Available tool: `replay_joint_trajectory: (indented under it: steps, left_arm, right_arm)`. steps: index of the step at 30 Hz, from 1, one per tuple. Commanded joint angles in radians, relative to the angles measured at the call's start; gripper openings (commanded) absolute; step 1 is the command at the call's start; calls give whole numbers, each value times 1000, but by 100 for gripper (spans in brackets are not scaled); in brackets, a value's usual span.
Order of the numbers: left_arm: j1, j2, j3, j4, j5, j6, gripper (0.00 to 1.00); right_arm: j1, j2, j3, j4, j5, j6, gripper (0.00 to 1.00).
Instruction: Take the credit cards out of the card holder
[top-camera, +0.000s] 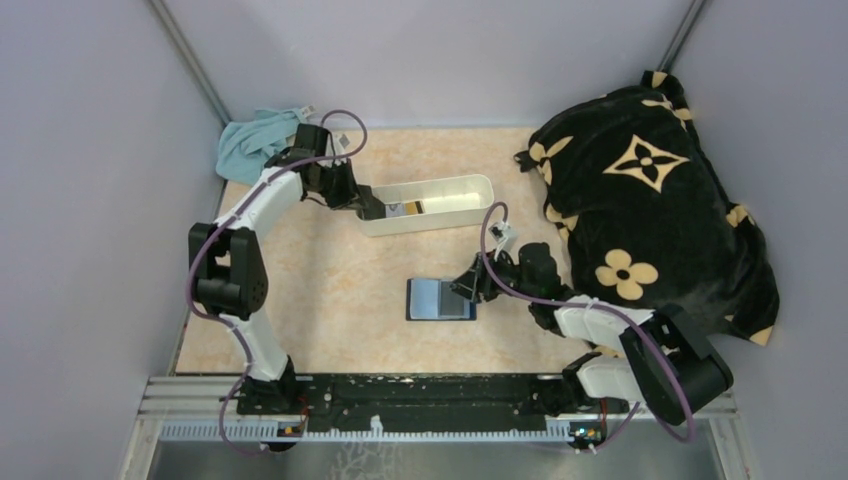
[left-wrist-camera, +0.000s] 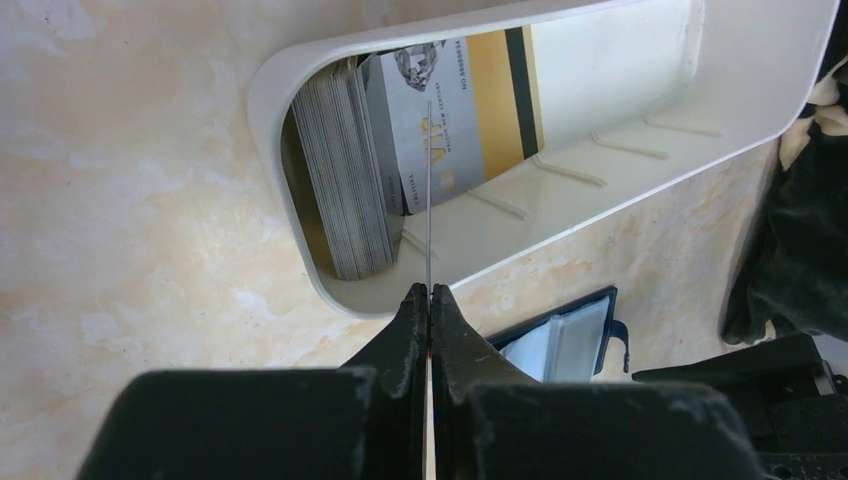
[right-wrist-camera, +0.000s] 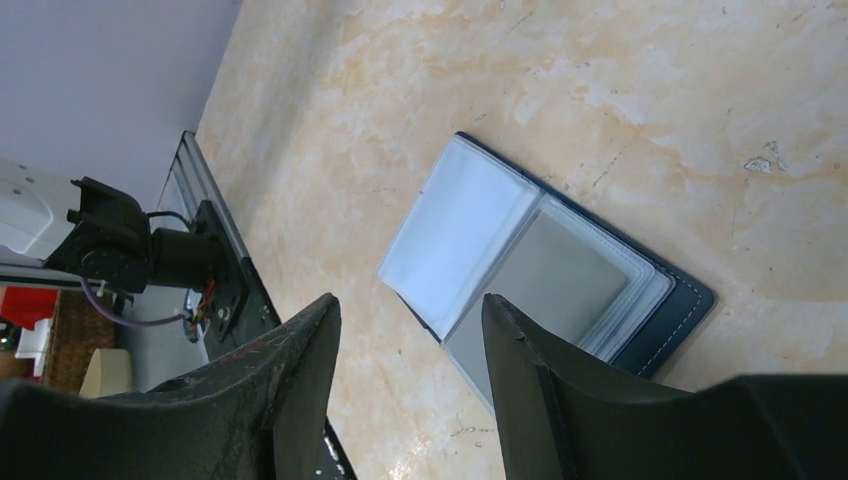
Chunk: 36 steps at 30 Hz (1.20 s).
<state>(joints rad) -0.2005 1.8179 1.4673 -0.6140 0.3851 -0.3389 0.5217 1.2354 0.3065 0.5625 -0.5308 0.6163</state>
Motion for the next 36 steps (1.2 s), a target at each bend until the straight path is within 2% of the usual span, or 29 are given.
replay_joint_trajectory:
  steps: [1, 11, 29, 36]
  left_arm:
    - [0, 48, 71, -48, -23, 12, 0]
    - [-1, 154, 210, -136, -35, 34, 0]
    - [-7, 234, 264, -156, -63, 35, 0]
    - [-33, 198, 254, -156, -26, 32, 0]
  right_arm:
    - [0, -36, -3, 63, 6, -12, 55]
    - [-21, -46, -28, 74, 8, -18, 55]
    - [-53, -58, -47, 69, -6, -33, 55]
    - [-60, -56, -56, 68, -10, -39, 55]
